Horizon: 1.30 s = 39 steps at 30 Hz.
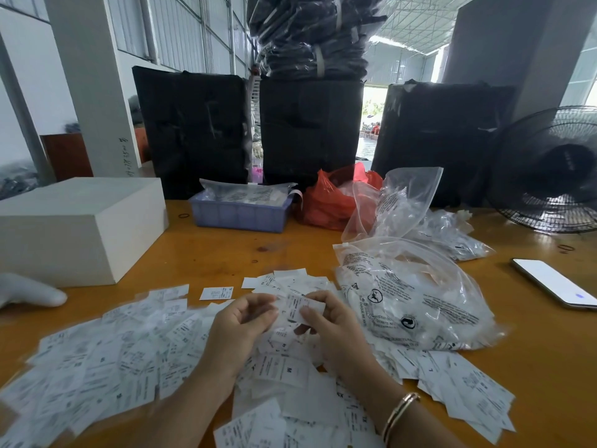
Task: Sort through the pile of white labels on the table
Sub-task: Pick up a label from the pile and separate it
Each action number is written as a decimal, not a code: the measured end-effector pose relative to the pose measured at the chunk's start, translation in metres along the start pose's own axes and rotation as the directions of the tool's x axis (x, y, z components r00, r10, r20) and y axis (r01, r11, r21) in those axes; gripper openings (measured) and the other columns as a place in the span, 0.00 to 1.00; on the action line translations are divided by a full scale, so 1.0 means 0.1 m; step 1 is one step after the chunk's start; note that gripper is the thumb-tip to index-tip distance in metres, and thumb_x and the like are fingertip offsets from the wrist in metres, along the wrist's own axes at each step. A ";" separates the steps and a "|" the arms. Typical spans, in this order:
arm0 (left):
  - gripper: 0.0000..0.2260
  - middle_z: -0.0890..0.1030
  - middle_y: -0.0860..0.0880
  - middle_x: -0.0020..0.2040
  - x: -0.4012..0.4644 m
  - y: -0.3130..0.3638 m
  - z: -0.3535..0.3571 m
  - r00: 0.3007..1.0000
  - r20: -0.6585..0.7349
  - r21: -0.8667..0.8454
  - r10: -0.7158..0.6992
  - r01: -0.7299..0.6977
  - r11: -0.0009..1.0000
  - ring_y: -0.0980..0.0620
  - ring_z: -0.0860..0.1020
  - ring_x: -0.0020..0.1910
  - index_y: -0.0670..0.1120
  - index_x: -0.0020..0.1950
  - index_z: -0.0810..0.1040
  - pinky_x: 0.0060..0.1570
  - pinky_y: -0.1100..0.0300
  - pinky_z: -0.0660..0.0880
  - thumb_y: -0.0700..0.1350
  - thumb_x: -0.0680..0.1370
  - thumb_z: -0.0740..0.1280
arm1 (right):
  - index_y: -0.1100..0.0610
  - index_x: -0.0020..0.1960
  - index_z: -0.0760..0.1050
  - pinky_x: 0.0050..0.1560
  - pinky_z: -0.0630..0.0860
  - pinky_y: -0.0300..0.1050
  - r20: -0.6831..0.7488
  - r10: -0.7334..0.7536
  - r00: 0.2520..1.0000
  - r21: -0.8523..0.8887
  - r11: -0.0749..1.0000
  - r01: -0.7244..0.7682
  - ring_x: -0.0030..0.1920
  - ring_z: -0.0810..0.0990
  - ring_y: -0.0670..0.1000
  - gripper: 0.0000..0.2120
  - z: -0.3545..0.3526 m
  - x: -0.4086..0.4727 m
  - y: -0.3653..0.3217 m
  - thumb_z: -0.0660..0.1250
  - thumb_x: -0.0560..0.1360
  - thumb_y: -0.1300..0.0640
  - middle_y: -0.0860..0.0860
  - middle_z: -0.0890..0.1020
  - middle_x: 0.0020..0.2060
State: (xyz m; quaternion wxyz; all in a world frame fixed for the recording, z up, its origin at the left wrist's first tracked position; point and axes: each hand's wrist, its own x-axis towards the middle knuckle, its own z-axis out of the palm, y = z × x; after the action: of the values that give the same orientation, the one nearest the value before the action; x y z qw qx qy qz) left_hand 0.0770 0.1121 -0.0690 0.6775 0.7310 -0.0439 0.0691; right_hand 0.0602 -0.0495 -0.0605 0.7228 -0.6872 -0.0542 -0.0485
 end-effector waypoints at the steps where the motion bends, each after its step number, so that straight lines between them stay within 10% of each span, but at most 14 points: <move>1: 0.07 0.83 0.60 0.42 0.00 0.00 0.00 1.000 0.005 0.001 0.006 -0.006 1.000 0.63 0.80 0.43 0.54 0.48 0.81 0.36 0.71 0.76 0.42 0.73 0.72 | 0.57 0.49 0.75 0.35 0.78 0.44 -0.010 -0.008 1.000 0.036 0.999 0.008 0.37 0.82 0.50 0.02 -0.01 0.01 0.00 0.65 0.77 0.62 0.52 0.83 0.36; 27: 0.06 0.83 0.61 0.43 0.01 0.01 0.00 1.000 -0.015 -0.024 -0.010 0.010 1.000 0.60 0.81 0.46 0.57 0.46 0.82 0.46 0.61 0.77 0.47 0.71 0.73 | 0.54 0.47 0.74 0.23 0.70 0.39 0.088 0.012 0.996 -0.125 0.992 -0.001 0.31 0.80 0.45 0.01 0.03 -0.02 -0.02 0.65 0.78 0.60 0.51 0.83 0.34; 39: 0.04 0.83 0.61 0.41 0.00 0.03 0.02 0.999 -0.038 -0.012 -0.025 0.024 1.000 0.63 0.81 0.42 0.56 0.45 0.82 0.35 0.69 0.76 0.46 0.74 0.71 | 0.57 0.51 0.73 0.31 0.76 0.40 0.029 -0.019 0.999 -0.044 0.999 0.020 0.36 0.82 0.47 0.03 0.01 -0.03 -0.02 0.65 0.78 0.59 0.52 0.85 0.40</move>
State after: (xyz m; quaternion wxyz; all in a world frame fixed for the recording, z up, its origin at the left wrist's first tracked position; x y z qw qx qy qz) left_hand 0.0769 0.1100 -0.0662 0.6834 0.7259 -0.0225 0.0742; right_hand 0.0567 -0.0488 -0.0587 0.7060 -0.7032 -0.0699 -0.0469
